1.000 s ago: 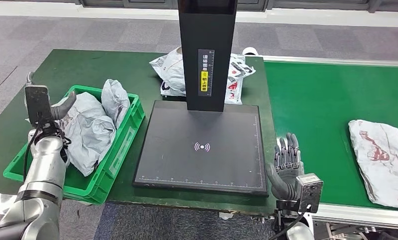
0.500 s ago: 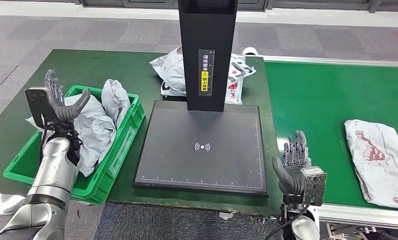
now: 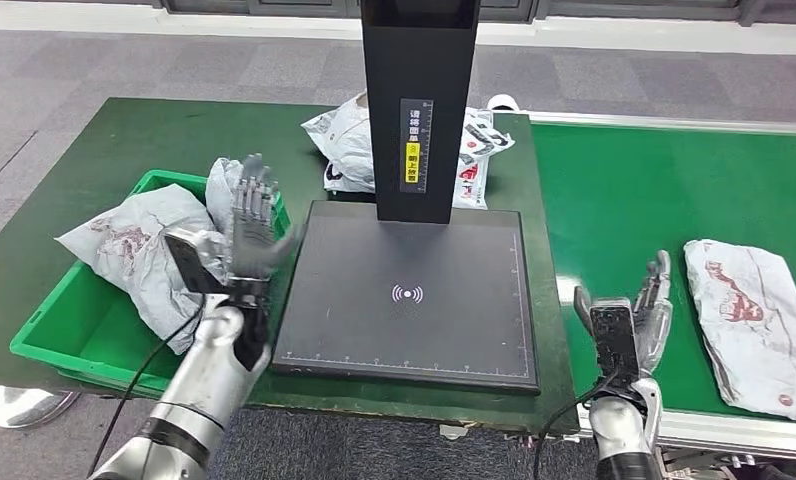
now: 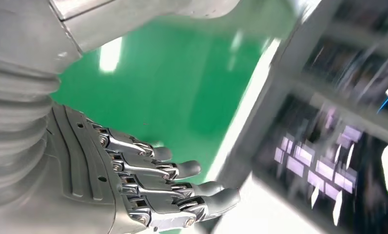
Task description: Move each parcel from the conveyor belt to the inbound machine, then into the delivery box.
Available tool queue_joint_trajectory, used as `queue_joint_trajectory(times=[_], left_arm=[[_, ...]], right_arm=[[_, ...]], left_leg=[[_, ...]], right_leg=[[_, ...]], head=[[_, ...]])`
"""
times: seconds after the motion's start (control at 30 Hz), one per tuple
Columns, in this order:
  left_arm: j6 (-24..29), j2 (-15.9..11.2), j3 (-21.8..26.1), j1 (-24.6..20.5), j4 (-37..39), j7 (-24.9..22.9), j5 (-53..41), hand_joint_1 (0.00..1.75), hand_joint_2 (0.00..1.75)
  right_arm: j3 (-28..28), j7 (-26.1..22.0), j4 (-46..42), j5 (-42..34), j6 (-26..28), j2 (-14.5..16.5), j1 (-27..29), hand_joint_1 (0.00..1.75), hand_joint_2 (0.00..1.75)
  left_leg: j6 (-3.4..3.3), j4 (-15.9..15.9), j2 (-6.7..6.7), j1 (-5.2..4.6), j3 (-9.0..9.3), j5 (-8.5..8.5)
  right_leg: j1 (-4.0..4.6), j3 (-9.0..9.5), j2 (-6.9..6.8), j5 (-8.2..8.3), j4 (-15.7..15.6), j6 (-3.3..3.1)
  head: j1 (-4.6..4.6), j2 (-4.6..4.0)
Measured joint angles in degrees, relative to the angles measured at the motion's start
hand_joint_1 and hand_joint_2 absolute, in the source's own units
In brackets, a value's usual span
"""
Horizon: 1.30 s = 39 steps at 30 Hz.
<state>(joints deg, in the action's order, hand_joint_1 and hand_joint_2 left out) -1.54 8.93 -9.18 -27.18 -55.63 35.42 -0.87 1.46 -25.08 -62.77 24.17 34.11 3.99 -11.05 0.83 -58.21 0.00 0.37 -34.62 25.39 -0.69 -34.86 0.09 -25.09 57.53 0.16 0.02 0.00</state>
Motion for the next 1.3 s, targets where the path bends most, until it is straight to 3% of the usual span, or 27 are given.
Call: queue_joint_trajectory(times=[0.1, 0.2, 0.43, 0.77, 1.3], left_arm=[[5.4, 3.1, -5.8, -0.2, 2.6, 2.6, -4.4, 0.0, 1.75], [8.8, 5.6, -9.9, -1.1, 6.4, 2.9, -6.4, 0.0, 1.75], [13.7, 9.3, -13.2, -4.0, 16.0, 3.1, -7.0, 0.0, 1.75], [17.0, 11.6, -13.2, -5.7, 23.3, 3.1, -4.8, 0.0, 1.75], [18.6, 12.2, -13.2, -6.5, 26.4, 3.2, -2.2, 0.0, 1.75]], right_arm=[[4.5, 3.6, 6.1, 12.8, 4.9, -1.4, -2.6, 0.0, 1.75], [10.6, 7.6, 12.1, 23.4, 5.7, -2.8, -4.6, 0.0, 1.75], [22.5, 19.6, 22.2, 41.3, 5.8, -6.3, -5.3, 0.0, 1.75], [27.4, 28.1, 33.3, 46.5, 5.8, -10.6, -5.6, 0.0, 1.75], [27.4, 30.6, 39.0, 49.0, 5.7, -12.5, -6.8, 0.0, 1.75]], left_leg=[[-0.09, 0.0, -0.02, -0.07, 0.0, 0.02], [-0.14, 0.0, -0.08, -0.16, -0.02, 0.02], [-0.18, 0.0, -0.1, -0.2, -0.04, 0.05], [-0.22, 0.0, -0.09, -0.18, -0.05, 0.06], [-0.25, 0.0, -0.08, -0.18, -0.05, 0.06]], right_leg=[[-0.09, 0.0, -0.03, 0.01, 0.0, 0.07], [-0.14, 0.02, -0.1, 0.0, 0.0, 0.13], [-0.14, 0.02, -0.14, -0.02, 0.0, 0.15], [-0.16, 0.01, -0.13, -0.07, 0.0, 0.21], [-0.2, 0.03, -0.12, -0.06, 0.0, 0.22]], head=[[0.0, 0.0], [0.0, 0.0], [0.0, 0.0], [0.01, 0.0], [0.01, 0.0]])
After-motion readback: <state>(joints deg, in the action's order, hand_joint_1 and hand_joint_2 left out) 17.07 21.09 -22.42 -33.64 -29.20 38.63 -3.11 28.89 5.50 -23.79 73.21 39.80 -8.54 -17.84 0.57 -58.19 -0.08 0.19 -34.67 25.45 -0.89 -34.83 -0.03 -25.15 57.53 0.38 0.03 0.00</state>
